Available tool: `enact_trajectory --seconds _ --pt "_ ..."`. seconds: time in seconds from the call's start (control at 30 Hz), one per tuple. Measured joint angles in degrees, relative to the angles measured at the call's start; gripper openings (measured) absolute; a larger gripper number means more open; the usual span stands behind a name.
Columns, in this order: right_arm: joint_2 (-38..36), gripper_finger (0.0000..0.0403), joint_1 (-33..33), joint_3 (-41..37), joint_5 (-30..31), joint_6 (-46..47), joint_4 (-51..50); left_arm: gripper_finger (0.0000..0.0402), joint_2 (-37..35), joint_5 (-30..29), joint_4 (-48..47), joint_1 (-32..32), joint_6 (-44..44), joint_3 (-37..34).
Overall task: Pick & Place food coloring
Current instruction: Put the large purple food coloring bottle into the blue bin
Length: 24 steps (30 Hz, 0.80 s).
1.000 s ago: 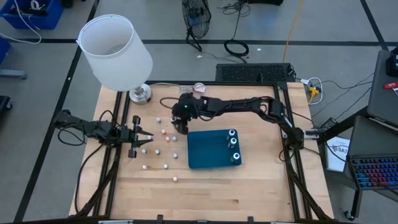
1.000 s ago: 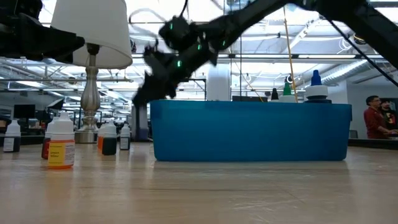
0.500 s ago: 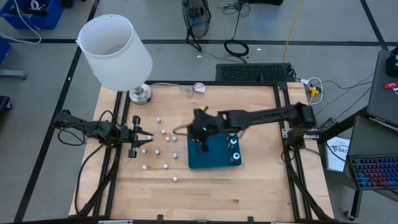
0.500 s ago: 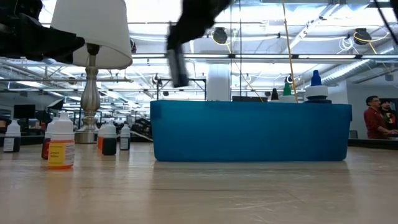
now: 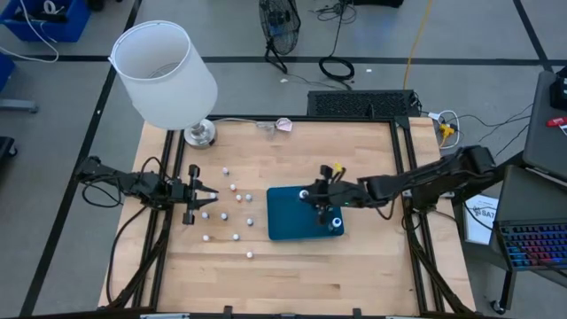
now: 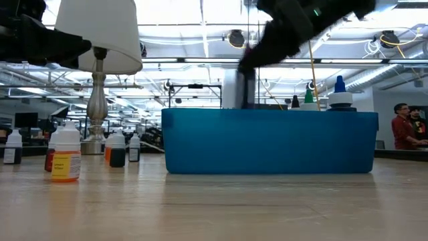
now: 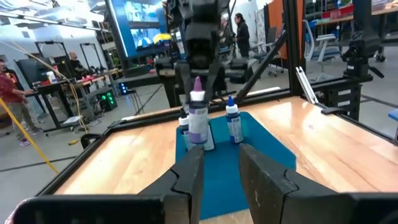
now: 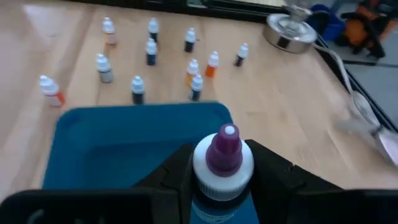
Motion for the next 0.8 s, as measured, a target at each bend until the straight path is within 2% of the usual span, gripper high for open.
enact_trajectory --seconds 0.17,0.8 --pt "-2.31 0.0108 -1.73 -6.53 0.81 2.43 3.02 0.0106 0.00 -0.02 0.11 0.00 0.00 0.02" --pt "-2.14 0.0108 -1.63 -6.85 0.24 9.26 -3.51 0.0106 0.00 0.09 -0.01 0.00 0.01 0.02"
